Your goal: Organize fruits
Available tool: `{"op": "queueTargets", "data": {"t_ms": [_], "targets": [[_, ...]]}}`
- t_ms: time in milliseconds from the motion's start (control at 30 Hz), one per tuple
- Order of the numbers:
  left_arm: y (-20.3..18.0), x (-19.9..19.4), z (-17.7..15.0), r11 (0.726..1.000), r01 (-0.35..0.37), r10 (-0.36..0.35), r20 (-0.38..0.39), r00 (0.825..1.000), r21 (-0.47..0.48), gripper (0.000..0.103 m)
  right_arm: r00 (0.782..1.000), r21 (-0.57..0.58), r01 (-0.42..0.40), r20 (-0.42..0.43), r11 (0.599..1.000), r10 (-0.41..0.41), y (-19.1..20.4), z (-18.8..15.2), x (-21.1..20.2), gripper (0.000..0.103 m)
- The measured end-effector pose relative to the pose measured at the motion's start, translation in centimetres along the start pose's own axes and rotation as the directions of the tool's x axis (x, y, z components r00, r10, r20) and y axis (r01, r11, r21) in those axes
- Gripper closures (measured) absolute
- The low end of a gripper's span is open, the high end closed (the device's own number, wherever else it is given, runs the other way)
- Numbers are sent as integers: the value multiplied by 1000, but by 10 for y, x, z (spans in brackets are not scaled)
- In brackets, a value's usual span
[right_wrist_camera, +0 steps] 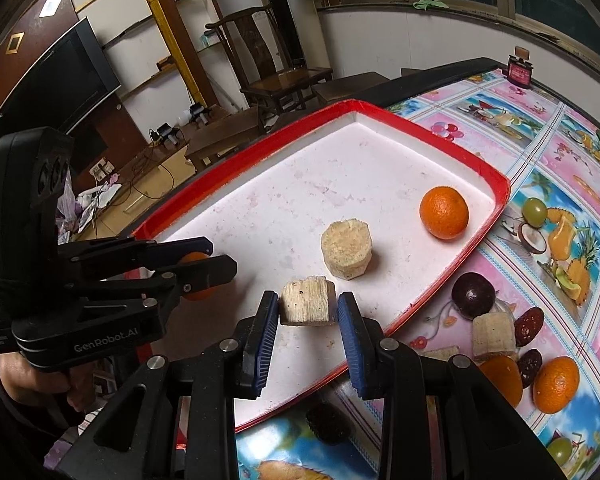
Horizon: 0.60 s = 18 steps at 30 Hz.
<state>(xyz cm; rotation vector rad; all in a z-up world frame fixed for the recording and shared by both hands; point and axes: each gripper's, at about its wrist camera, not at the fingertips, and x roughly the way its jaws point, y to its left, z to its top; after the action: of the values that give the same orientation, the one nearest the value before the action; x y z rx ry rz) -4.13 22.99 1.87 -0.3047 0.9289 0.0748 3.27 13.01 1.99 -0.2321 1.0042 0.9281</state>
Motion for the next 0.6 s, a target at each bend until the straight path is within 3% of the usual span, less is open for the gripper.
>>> {"op": "queueTargets", "data": {"t_ms": [600], "targets": [[1, 5, -2, 1000, 0, -1, -22, 1000, -9, 72, 1000, -13, 15, -20, 1000, -15, 3, -2, 9, 71]]}}
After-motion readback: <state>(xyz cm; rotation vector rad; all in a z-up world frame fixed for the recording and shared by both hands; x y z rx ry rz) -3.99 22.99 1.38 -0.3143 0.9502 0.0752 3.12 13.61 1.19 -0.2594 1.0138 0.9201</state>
